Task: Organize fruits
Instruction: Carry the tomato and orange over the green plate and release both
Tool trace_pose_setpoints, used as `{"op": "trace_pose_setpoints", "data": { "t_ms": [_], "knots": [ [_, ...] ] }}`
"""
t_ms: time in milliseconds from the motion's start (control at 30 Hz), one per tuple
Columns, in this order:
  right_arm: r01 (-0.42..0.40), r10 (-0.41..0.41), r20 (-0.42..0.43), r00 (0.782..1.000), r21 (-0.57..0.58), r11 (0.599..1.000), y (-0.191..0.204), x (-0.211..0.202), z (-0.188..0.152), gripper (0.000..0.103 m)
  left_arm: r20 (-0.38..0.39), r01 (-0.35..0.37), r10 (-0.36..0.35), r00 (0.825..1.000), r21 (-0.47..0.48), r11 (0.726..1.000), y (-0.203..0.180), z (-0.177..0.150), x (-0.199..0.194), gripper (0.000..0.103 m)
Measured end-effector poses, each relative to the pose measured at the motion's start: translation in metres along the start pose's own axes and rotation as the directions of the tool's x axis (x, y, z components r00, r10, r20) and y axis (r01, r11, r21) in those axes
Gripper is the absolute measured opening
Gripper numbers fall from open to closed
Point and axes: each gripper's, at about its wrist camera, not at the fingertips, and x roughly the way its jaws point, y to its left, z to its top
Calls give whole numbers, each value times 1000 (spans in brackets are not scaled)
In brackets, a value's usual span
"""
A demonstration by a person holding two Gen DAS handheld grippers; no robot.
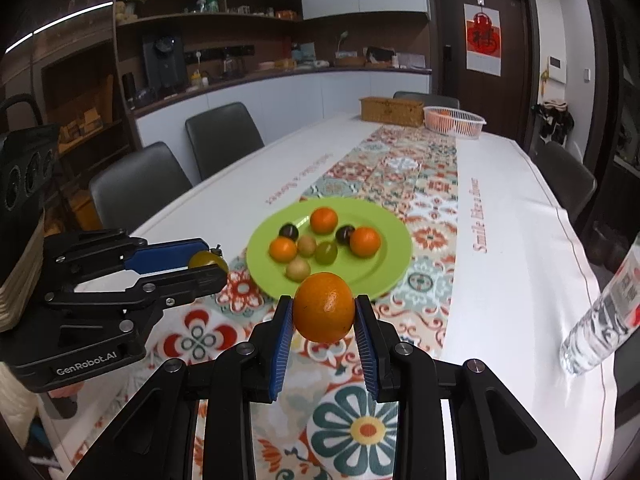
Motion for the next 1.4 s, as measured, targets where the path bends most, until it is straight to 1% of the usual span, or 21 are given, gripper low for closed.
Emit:
{"op": "trace_pose_setpoints", "data": {
  "t_ms": [300, 500, 733, 833, 967, 1233, 1400],
  "knots": [
    [-1, 1, 27, 1000, -10, 1000, 2, 7, 25, 32, 28, -28, 28, 999, -11, 1000, 13, 19, 1, 26],
    [4, -4, 23, 1000, -15, 1000, -5, 22, 42, 31, 15, -30, 30, 999, -27, 999, 25, 31, 17, 26],
    [0, 0, -11, 1000, -9, 1000, -13, 48, 54, 32, -16, -18, 17, 1000, -52, 999, 43, 45, 47, 26],
    [-7, 7, -33, 999, -2, 1000, -15, 62, 57, 32, -28, -11, 10, 1000, -47, 999, 48, 49, 61, 26],
    [-9, 9, -64, 998, 4, 1000, -19, 81, 58, 31, -55, -12, 10, 998, -42, 999, 54, 50, 83, 26],
    [-13, 14, -119, 993, 11, 1000, -25, 117, 55, 32, -107, 0, -8, 994, -70, 998, 71, 45, 126, 26],
    [-16, 18, -143, 989, 17, 1000, -30, 135, 51, 32, -131, 0, -8, 991, -57, 998, 74, 41, 149, 26]
  ]
}}
